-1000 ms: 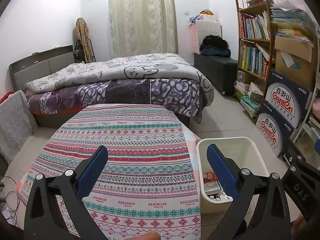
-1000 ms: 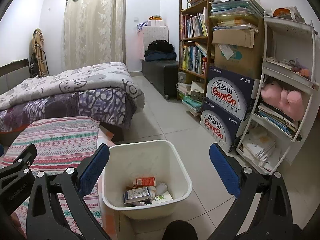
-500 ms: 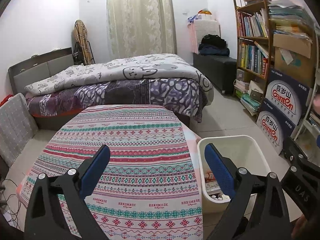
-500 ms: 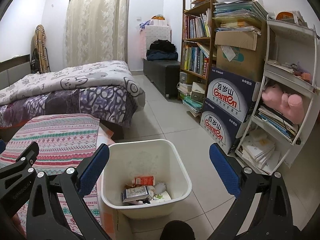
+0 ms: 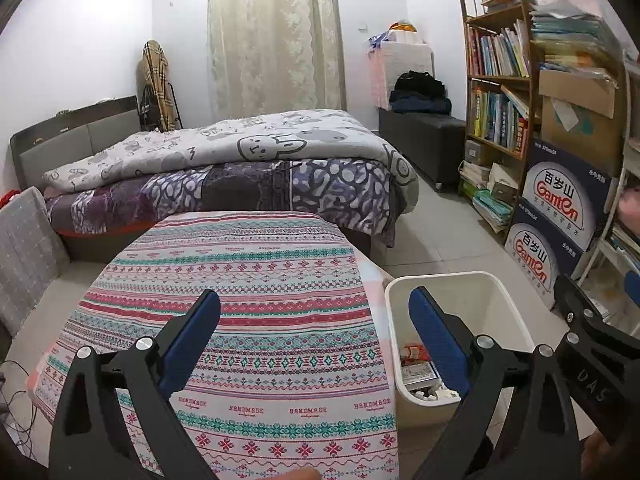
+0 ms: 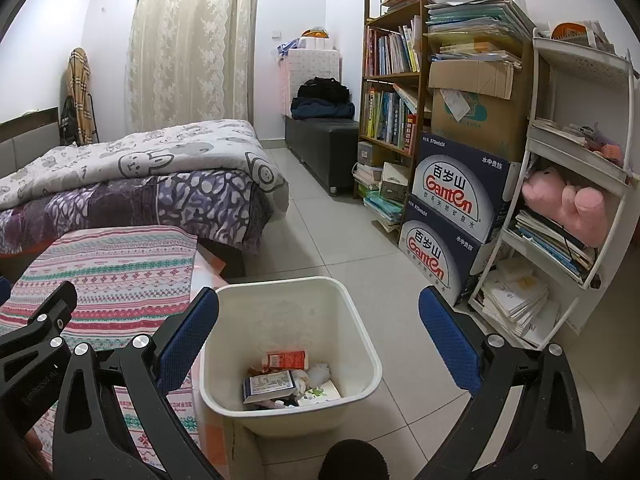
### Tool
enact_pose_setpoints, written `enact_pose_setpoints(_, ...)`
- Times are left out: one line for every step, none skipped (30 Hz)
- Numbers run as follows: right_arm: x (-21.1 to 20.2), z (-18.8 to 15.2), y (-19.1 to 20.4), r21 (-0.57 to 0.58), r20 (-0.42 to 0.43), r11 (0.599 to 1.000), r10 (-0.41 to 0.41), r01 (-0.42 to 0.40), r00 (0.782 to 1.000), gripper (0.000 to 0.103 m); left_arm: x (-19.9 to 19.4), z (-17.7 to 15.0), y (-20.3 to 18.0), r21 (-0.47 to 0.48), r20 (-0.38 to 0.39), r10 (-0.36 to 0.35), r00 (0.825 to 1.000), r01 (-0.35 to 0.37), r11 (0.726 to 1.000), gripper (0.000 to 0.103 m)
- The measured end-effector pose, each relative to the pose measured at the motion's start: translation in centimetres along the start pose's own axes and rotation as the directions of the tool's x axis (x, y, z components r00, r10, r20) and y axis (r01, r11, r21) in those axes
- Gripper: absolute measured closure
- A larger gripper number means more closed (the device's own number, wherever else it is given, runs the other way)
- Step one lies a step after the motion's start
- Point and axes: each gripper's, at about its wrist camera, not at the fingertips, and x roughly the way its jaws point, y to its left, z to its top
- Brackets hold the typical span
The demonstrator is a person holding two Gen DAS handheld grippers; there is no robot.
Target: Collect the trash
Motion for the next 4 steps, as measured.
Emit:
enact_pose_setpoints(-0.01,0.0,0.01,0.0,0.0,1.0,0.001,-0.001,1.0,0.007,0.03,-0.02,-0.02,0.0,-0.003,-0.002,1.0,0.002,1.0,0.009)
enact_pose_setpoints(-0.05,-0.02,-0.03,0.0,-0.002,1.0,0.001,-0.001,1.0,0.007,0.08,-0.04,0.0,0.001,-0.006,-0.004,1.0,0.004,1.0,0.008)
enact_pose_setpoints(0.0,-0.07,-0.19,-0.001,-0.002,1.0,0.002,-0.002,1.0,0.007,0.09,-0.06,0.07,0.0,-0.007,-0.004,1.0,0.004,1.0,0.008)
enact_pose_setpoints(0.0,-0.07,-0.17,0.0,-0.002,1.0,0.002,-0.002,1.0,0.007,0.1,-0.06,0.08,-0.001,-0.009,-0.005,1.0,0.005,1.0,0.007)
